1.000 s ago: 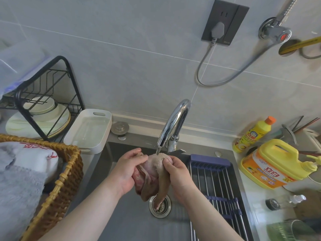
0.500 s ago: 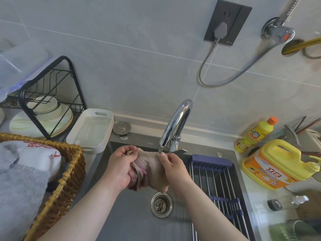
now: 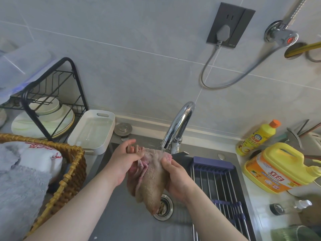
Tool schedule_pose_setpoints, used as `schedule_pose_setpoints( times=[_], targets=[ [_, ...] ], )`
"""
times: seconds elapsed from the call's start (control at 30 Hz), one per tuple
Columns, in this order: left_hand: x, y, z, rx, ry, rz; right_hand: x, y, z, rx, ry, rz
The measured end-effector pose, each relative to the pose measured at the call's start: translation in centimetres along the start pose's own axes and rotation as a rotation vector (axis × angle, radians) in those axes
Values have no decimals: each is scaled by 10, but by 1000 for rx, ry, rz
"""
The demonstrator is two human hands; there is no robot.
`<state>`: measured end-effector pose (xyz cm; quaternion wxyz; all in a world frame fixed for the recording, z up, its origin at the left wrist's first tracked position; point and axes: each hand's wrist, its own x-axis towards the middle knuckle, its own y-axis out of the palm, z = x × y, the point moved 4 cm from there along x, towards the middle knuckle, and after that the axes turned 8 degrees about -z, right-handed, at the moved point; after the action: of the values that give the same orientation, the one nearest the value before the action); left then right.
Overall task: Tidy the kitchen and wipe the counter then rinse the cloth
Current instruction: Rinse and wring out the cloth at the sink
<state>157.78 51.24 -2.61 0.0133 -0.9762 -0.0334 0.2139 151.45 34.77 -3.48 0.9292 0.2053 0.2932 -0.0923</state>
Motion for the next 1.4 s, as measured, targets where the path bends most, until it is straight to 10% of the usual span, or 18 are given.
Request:
schedule_pose_setpoints(
  times=[0.47, 1.4],
  targets=[
    [-29, 23, 70, -283, -471, 323, 12, -1, 6, 260, 34, -11],
    [-21, 21, 36, -401, -213, 144, 15, -10, 7, 311, -105, -121]
  ],
)
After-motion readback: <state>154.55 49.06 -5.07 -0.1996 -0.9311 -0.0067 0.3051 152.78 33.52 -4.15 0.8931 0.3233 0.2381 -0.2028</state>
